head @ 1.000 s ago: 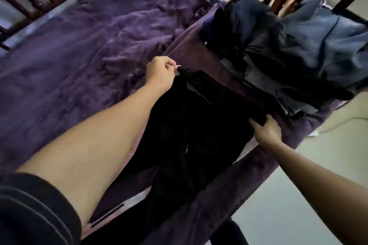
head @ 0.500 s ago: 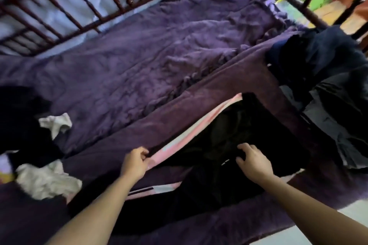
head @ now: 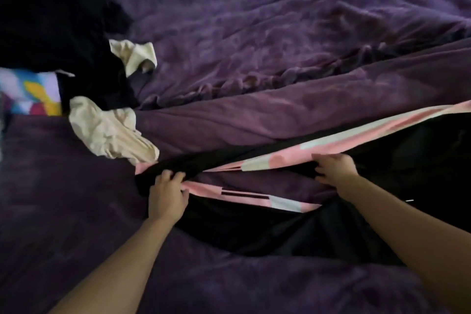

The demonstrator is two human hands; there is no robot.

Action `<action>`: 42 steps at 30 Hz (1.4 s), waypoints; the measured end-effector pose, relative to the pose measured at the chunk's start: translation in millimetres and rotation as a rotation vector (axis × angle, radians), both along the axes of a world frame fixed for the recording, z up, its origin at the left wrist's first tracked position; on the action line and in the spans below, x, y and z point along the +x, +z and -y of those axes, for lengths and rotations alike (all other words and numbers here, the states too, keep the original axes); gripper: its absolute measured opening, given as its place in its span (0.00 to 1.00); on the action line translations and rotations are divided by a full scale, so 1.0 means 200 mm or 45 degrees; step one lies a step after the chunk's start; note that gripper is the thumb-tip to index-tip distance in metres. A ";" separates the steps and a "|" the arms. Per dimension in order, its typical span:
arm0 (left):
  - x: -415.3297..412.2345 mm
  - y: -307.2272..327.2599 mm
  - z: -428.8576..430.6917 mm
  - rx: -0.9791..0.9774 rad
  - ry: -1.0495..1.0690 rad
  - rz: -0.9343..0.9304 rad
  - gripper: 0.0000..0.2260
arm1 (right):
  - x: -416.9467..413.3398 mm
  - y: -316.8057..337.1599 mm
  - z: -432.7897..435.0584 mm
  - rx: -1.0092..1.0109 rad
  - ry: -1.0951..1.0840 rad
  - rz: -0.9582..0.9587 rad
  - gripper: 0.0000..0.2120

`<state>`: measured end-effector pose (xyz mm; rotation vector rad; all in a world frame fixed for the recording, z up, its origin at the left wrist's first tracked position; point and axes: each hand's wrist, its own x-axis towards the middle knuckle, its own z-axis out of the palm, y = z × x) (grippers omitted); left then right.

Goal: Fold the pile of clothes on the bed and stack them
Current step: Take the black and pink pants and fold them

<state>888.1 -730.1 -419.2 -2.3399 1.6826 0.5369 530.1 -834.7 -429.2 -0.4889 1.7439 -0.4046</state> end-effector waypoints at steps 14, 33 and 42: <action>0.71 -0.01 0.70 -0.459 0.218 -0.211 0.17 | 0.38 0.04 0.45 -0.320 -0.440 0.103 0.18; 0.92 0.00 0.91 -0.323 0.583 -0.636 0.21 | 0.59 -0.03 0.60 -0.692 0.656 -1.029 0.19; 0.13 -0.08 0.17 -0.253 -0.293 -0.591 0.05 | 0.36 -0.04 -0.01 -0.652 0.787 -1.003 0.20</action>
